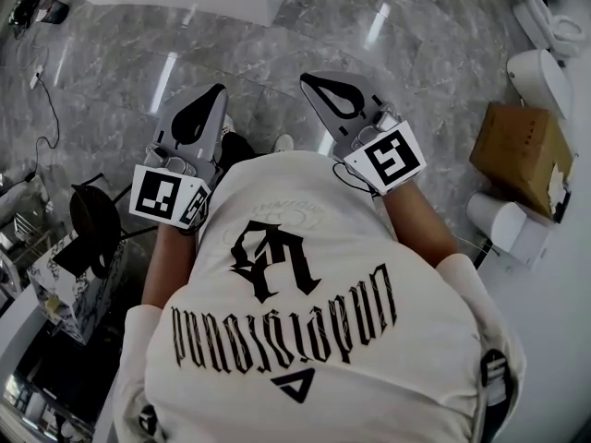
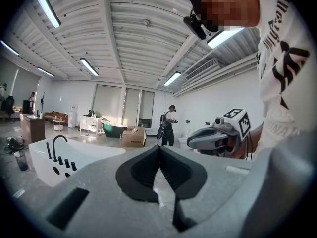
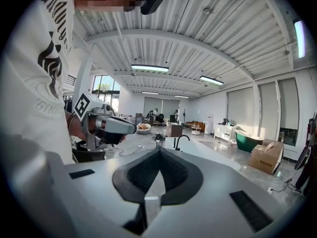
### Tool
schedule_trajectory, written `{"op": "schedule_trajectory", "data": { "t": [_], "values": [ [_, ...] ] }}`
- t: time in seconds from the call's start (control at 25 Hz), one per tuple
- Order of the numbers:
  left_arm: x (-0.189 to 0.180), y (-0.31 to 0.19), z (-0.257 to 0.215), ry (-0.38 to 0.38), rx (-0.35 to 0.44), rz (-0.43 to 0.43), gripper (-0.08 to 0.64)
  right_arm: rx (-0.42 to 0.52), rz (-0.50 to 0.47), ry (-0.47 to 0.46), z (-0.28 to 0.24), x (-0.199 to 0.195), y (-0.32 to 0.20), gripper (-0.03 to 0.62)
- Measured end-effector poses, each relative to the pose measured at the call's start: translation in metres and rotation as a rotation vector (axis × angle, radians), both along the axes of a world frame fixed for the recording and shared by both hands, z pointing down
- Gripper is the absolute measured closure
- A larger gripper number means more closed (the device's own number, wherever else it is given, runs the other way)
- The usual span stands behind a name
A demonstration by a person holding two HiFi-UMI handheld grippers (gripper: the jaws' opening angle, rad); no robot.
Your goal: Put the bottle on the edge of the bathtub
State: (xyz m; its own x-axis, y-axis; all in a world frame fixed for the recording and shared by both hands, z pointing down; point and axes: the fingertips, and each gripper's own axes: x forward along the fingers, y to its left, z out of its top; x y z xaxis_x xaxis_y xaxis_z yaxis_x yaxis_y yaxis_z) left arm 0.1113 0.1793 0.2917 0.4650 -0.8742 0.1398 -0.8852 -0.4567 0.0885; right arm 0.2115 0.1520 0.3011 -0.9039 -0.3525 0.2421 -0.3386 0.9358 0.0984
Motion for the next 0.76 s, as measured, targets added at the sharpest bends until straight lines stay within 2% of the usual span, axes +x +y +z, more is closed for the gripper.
{"op": "schedule_trajectory", "data": {
  "t": [0.4, 0.76],
  "values": [
    [0.02, 0.002, 0.001, 0.001, -0.001, -0.007, 0.545, 0.004, -0.01, -0.007, -0.003, 0.02, 0.002, 0.58],
    [0.025, 0.001, -0.003, -0.01, 0.001, 0.013, 0.545, 0.005, -0.012, -0.016, -0.007, 0.02, 0.005, 0.58]
  ]
}}
